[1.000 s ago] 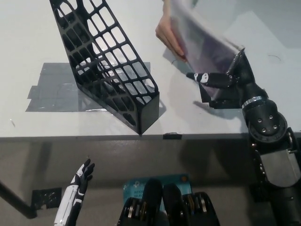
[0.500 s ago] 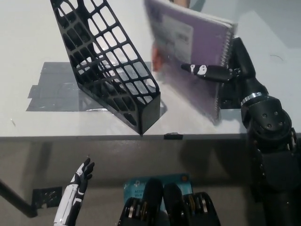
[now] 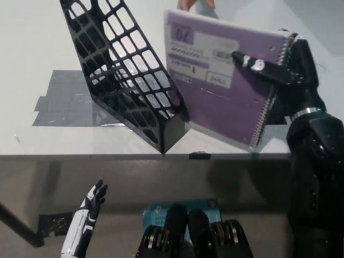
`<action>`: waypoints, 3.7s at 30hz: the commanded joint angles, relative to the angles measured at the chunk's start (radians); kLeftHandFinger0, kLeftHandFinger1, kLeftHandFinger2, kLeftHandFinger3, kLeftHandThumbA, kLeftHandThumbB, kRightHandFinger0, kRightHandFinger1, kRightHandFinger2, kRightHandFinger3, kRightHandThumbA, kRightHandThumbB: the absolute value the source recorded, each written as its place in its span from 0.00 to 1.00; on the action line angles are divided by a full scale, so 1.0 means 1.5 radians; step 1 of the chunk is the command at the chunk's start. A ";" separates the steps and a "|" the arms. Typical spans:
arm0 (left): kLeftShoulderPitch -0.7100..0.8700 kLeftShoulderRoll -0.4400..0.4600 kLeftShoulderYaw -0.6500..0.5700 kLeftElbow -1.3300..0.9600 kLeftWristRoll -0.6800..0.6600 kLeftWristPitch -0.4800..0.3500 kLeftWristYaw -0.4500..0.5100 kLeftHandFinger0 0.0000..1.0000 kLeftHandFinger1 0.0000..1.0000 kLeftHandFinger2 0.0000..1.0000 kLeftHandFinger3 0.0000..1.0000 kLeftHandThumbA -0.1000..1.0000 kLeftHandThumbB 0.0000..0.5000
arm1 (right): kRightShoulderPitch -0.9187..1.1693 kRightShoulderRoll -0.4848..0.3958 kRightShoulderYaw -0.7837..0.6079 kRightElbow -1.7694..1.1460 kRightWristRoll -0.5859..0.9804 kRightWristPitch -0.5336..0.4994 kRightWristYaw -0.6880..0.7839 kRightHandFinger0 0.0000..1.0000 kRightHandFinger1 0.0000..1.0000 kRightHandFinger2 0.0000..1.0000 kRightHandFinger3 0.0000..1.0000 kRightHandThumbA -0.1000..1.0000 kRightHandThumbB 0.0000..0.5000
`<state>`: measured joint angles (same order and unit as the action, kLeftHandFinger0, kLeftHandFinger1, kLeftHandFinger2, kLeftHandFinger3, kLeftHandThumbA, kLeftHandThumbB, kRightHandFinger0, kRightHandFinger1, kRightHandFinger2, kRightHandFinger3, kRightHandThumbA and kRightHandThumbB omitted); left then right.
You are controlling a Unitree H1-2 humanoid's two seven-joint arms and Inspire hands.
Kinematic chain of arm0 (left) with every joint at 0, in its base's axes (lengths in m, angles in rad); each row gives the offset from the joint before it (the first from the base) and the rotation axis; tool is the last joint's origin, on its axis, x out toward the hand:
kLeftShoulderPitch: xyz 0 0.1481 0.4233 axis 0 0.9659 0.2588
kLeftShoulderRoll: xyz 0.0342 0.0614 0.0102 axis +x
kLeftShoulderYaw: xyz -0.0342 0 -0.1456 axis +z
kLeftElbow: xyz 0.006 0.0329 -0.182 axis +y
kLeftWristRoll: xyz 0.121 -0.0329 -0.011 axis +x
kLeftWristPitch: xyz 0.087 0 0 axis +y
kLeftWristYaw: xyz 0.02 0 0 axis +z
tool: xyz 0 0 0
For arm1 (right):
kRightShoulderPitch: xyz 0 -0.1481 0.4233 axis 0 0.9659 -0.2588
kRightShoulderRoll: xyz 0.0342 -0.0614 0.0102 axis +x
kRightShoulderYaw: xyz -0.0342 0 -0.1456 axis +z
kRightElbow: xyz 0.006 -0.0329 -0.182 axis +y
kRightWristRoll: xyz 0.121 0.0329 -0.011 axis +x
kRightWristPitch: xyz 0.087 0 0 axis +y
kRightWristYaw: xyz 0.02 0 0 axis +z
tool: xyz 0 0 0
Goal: A person hands a notebook to the robot and the robot grabs it with its right hand and places it in the magazine stand kept in the centre of the desk infront of it.
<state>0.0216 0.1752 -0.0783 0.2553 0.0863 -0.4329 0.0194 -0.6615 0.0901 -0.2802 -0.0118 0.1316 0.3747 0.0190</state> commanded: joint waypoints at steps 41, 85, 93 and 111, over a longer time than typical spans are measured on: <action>-0.005 0.016 0.006 -0.020 -0.002 -0.025 0.007 0.97 1.00 1.00 1.00 1.00 1.00 | -0.251 0.137 -0.035 -0.210 0.134 -0.026 -0.252 0.00 0.00 0.00 0.00 0.84 0.00; -0.019 0.018 0.000 -0.022 -0.008 -0.025 -0.005 0.94 1.00 1.00 1.00 1.00 1.00 | -0.220 0.193 0.104 -0.057 0.051 -0.167 -0.342 0.00 0.00 0.00 0.00 0.83 0.00; -0.022 0.018 -0.002 -0.023 -0.018 -0.025 -0.013 0.96 1.00 1.00 1.00 1.00 1.00 | -0.217 0.193 0.124 -0.020 0.064 -0.208 -0.356 0.00 0.00 0.00 0.00 0.80 0.00; -0.029 0.026 -0.009 -0.027 -0.008 -0.025 -0.005 0.95 1.00 1.00 1.00 1.00 1.00 | -0.219 0.191 0.148 0.125 -0.027 -0.280 -0.373 0.00 0.00 0.00 0.00 0.90 0.00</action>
<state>-0.0141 0.1971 -0.0930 0.2498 0.0810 -0.4333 0.0161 -0.9280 0.3491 -0.0800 0.1528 0.1667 0.0747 -0.5351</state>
